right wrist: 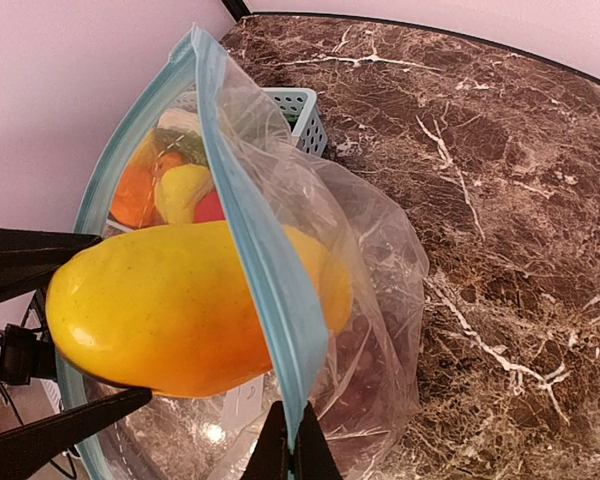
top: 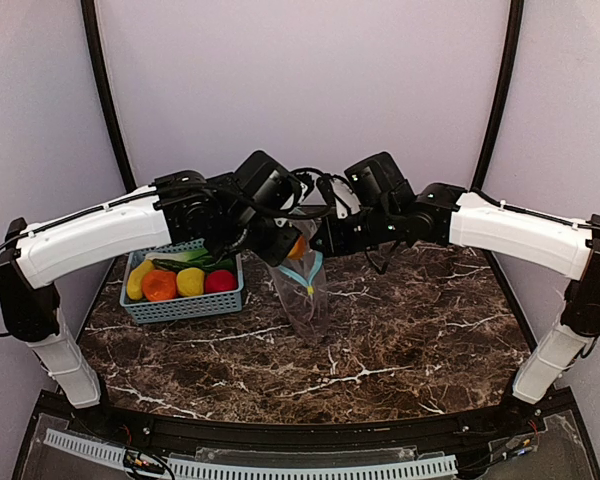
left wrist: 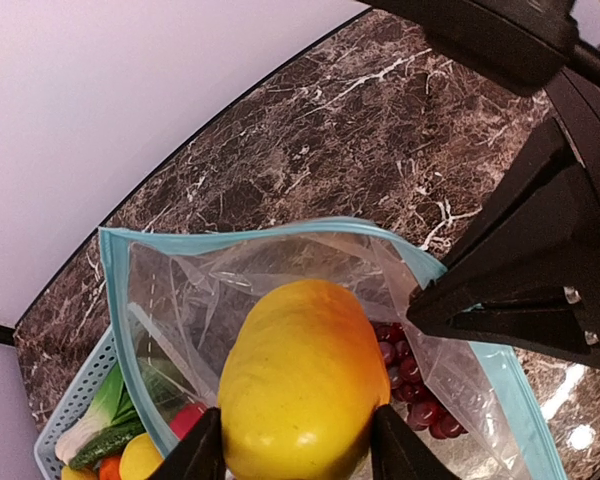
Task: Place the food in the zip-top bag and seal the zipper
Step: Place the fake fruit in the zipper food storage bag.
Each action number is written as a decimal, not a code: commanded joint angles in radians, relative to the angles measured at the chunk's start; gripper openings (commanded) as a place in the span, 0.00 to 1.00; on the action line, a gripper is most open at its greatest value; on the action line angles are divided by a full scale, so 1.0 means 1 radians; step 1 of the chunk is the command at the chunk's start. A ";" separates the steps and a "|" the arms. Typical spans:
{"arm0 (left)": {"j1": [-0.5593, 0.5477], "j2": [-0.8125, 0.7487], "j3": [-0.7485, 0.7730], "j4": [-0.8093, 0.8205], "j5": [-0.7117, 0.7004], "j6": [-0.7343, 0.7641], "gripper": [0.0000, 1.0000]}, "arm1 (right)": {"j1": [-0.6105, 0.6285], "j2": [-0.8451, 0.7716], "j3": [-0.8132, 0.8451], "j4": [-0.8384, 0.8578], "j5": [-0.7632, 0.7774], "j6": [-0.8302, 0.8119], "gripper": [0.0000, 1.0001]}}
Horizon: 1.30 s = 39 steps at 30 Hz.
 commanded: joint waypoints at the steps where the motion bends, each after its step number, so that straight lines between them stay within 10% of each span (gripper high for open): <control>1: -0.002 0.011 0.021 -0.021 0.001 -0.009 0.56 | 0.001 0.001 -0.008 0.023 -0.008 -0.001 0.00; 28: 0.080 -0.279 -0.219 0.207 0.446 0.017 0.85 | 0.002 0.004 0.004 0.009 -0.001 -0.006 0.00; 39: 0.331 -0.399 -0.282 0.062 0.659 0.091 0.89 | 0.001 0.007 0.018 0.004 -0.002 -0.014 0.00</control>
